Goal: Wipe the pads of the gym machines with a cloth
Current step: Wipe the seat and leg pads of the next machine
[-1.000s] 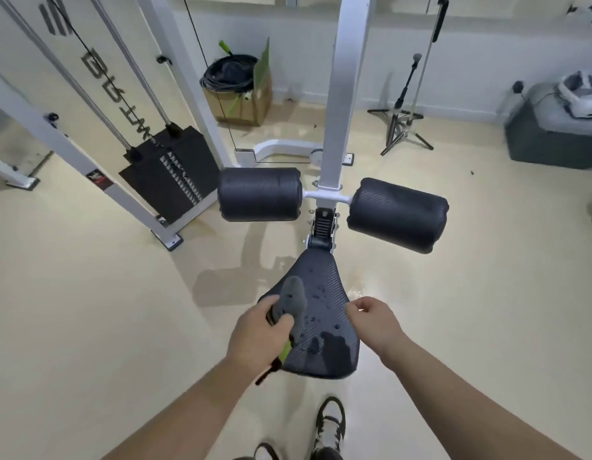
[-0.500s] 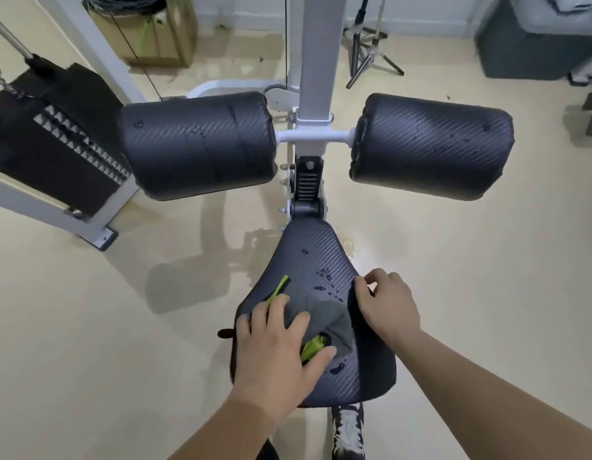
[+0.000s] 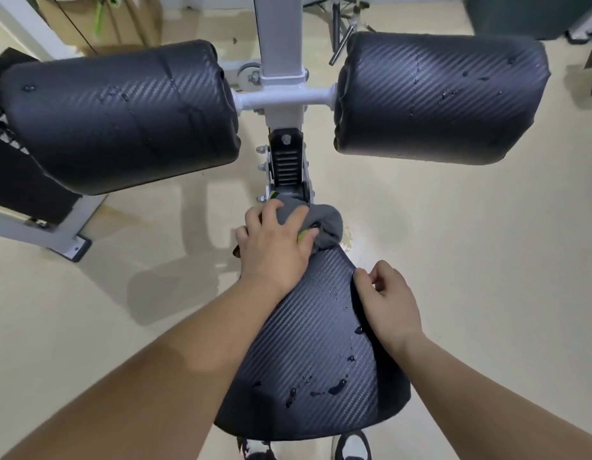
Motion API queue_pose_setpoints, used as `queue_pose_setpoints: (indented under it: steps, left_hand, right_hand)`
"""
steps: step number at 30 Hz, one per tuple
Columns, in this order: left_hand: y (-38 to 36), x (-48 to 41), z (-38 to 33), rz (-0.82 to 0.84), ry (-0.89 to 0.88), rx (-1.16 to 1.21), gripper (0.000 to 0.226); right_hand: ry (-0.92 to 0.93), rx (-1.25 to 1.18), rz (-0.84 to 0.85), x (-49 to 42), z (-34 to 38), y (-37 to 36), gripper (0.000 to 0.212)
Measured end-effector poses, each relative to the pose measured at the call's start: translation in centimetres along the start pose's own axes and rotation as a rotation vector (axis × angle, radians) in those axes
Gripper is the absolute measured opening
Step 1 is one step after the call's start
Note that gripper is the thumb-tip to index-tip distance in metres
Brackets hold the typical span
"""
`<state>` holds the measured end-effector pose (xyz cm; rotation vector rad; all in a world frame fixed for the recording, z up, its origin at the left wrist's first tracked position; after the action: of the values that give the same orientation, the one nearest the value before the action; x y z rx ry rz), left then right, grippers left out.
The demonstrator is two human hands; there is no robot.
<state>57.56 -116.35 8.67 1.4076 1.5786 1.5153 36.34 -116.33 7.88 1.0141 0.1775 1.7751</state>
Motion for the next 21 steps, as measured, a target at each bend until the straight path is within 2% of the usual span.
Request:
queue_pose_setpoints:
  steps: [2, 4, 7, 10, 12, 15, 17, 19, 21]
  left_hand:
    - [-0.5, 2.1, -0.8, -0.055, 0.014, 0.029, 0.046]
    - [-0.9, 6.0, -1.0, -0.060, -0.070, 0.033, 0.046]
    - [-0.7, 9.9, 0.5, 0.023, -0.309, 0.053, 0.046]
    - [0.4, 6.9, 3.1, 0.104, -0.564, -0.062, 0.047]
    - [1.1, 3.0, 2.7, 0.114, -0.507, -0.108, 0.048]
    - [0.1, -1.3, -0.1, 0.025, -0.177, -0.039, 0.046]
    - [-0.8, -1.9, -1.8, -0.036, -0.041, -0.011, 0.043]
    - [-1.2, 0.1, -2.8, -0.068, -0.046, 0.022, 0.041]
    - [-1.4, 3.9, -2.9, -0.067, -0.172, 0.050, 0.040]
  right_hand:
    - [0.011, 0.019, -0.007, 0.1, 0.1, 0.0, 0.036]
    - [0.024, 0.040, -0.014, 0.2, 0.0, -0.1, 0.036]
    - [0.028, 0.023, 0.009, 0.3, -0.2, 0.0, 0.033]
    - [0.010, 0.030, 0.039, 0.0, -0.6, -0.2, 0.030]
    - [0.012, 0.038, 0.041, -0.2, -0.6, -0.2, 0.030]
    - [0.026, 0.053, 0.033, -0.4, -0.5, -0.2, 0.035]
    - [0.032, 0.050, 0.026, -0.5, -0.3, -0.2, 0.039]
    - [0.022, 0.036, 0.029, -0.7, -0.3, -0.2, 0.040]
    - [0.005, 0.001, 0.031, -0.7, -0.5, -0.2, 0.038]
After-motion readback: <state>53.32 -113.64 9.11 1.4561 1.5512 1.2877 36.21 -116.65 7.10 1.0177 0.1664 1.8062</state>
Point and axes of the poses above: each hand's wrist, its own x-axis away from the middle knuckle, its own y-axis out of the back of the hand, z = x × y, the point moved 3 cm from there along -x, towards the middle knuckle, and after that the axes turned 6 degrees about z, right-handed, at the moved point
